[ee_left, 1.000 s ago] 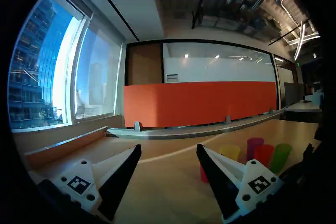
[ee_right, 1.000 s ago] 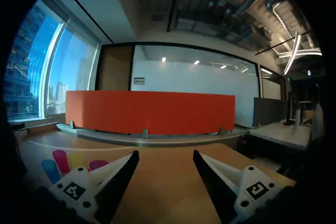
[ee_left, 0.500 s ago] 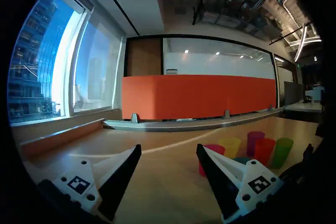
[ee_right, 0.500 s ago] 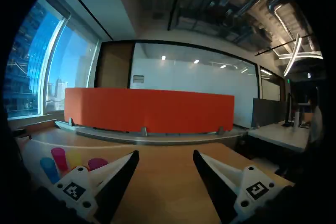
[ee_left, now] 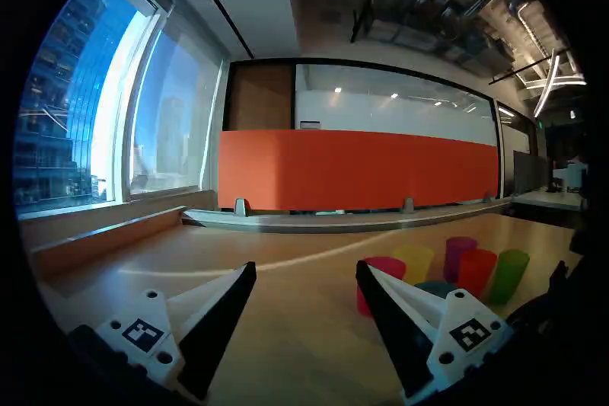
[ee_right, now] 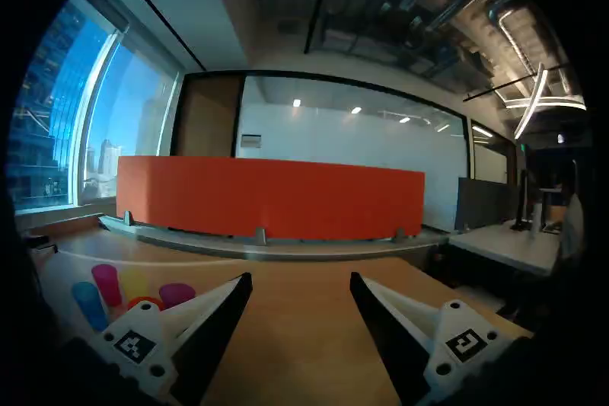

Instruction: Pour water

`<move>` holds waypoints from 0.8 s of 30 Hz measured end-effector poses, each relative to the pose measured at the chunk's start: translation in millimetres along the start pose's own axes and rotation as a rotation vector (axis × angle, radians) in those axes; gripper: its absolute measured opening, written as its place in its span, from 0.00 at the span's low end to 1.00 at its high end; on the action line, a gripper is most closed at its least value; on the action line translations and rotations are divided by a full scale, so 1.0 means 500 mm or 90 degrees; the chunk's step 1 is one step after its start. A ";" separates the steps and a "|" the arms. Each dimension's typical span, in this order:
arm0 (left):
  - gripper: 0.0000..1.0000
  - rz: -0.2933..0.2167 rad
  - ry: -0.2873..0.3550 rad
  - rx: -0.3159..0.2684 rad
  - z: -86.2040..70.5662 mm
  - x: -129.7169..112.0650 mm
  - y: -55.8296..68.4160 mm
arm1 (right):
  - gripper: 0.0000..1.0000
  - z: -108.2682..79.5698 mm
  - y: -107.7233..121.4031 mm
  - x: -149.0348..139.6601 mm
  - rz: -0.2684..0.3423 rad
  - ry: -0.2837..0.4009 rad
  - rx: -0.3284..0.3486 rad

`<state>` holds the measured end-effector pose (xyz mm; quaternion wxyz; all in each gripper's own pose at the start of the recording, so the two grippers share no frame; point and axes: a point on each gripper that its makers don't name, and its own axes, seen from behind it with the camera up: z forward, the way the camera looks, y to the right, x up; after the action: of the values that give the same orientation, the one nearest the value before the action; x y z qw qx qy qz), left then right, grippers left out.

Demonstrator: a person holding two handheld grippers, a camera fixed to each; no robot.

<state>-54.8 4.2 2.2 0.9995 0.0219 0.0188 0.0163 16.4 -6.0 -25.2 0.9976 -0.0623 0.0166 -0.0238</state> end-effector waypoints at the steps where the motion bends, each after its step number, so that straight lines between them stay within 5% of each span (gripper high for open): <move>1: 0.98 0.002 -0.001 0.000 0.000 -0.001 0.000 | 1.00 -0.001 0.001 0.001 0.001 0.001 0.000; 24: 0.98 0.011 -0.007 -0.002 0.003 -0.005 0.003 | 1.00 -0.008 0.007 0.008 -0.013 0.027 0.000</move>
<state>-57.2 5.4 3.6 0.9994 0.0203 0.0132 0.0248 20.6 -3.2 -29.6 0.9968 -0.0619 0.0375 -0.0350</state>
